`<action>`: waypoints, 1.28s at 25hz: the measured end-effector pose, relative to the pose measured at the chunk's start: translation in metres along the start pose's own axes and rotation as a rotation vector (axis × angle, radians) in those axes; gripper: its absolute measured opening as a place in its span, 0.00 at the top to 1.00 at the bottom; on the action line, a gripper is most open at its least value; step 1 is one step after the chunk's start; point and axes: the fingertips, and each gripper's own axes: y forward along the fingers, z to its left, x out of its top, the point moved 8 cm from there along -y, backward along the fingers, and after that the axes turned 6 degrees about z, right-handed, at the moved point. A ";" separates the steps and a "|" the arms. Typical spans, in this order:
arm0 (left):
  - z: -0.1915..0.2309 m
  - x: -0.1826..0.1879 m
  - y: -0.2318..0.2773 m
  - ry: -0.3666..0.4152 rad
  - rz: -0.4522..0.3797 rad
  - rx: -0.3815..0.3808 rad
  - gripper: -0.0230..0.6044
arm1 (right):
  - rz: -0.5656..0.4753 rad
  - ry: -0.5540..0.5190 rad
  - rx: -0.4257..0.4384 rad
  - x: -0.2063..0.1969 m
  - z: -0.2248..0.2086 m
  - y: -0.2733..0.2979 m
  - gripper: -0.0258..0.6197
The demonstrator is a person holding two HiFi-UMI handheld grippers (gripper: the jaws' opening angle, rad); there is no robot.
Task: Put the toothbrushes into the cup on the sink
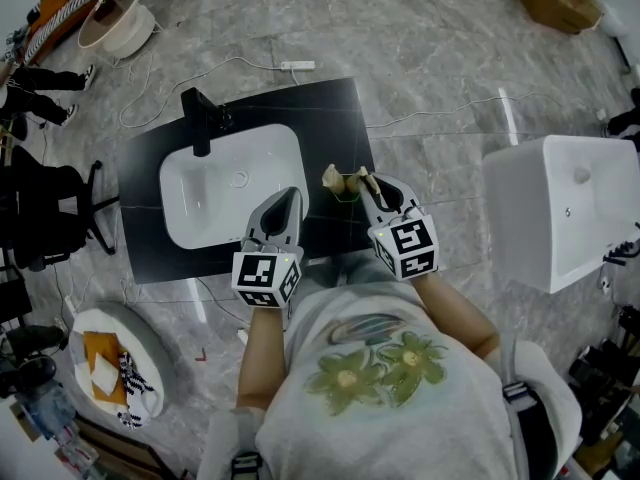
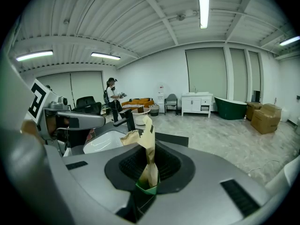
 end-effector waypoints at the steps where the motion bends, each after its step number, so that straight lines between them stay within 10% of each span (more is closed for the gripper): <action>1: 0.000 0.000 0.000 0.000 0.000 0.002 0.93 | 0.002 0.000 0.001 -0.001 0.000 0.000 0.87; 32: -0.005 -0.006 0.001 -0.001 0.019 0.000 0.93 | 0.063 -0.025 0.021 -0.016 -0.004 0.016 0.87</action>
